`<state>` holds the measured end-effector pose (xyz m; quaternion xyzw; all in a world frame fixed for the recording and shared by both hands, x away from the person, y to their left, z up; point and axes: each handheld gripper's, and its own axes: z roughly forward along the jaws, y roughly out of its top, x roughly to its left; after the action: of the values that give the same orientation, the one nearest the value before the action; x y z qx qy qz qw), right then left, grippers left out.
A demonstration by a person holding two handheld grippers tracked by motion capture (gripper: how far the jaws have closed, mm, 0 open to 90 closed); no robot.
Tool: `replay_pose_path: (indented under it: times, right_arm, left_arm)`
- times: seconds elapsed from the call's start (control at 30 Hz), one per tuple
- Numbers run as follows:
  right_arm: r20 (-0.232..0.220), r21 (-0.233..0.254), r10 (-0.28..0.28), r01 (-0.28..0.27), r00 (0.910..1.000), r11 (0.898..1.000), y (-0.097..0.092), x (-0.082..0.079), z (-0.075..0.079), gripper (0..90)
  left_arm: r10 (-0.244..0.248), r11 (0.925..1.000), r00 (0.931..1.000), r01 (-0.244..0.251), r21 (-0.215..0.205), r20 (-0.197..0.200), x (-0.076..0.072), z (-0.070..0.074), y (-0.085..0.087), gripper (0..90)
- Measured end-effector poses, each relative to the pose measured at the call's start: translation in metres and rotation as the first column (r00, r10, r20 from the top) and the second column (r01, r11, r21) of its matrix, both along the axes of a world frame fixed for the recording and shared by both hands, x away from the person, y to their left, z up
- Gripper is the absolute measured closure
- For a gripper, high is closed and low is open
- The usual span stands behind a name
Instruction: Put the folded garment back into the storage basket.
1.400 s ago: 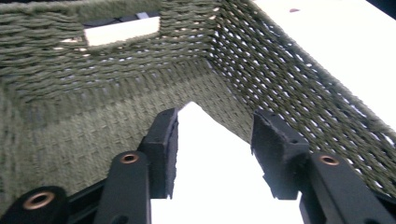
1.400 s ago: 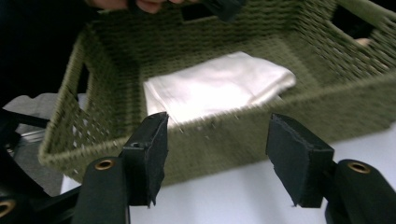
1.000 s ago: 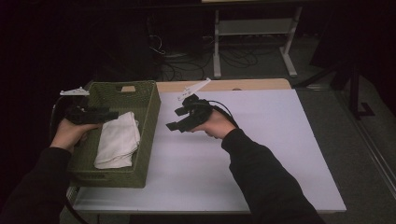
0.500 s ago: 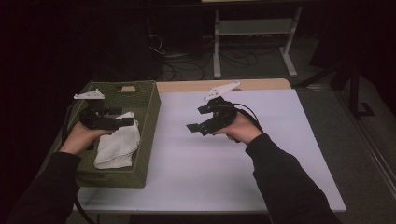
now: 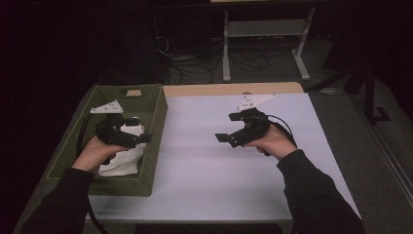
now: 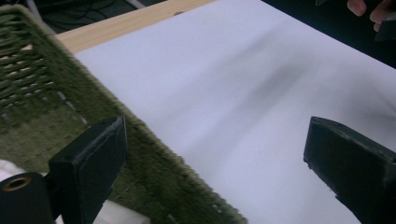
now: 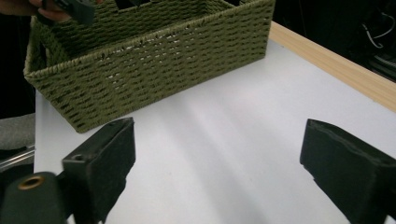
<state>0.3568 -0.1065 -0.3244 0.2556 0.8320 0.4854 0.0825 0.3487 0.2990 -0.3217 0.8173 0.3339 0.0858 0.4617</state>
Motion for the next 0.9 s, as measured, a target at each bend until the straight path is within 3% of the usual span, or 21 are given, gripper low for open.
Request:
replay_pose_path:
  times: [0.27,0.9]
  right_arm:
    - [-0.001,0.002,-0.032,0.032,0.9995,0.999,-0.022,-0.015,-0.008,4.6]
    - [-0.003,-0.011,-0.067,0.067,0.9978,0.998,-0.062,-0.046,-0.022,3.8]
  left_arm:
    - [-0.042,0.9989,0.9991,0.042,0.019,0.011,-0.012,-0.006,-0.015,1.1]
    - [-0.082,0.9966,0.9964,0.082,-0.010,0.022,-0.028,-0.017,-0.023,0.5]
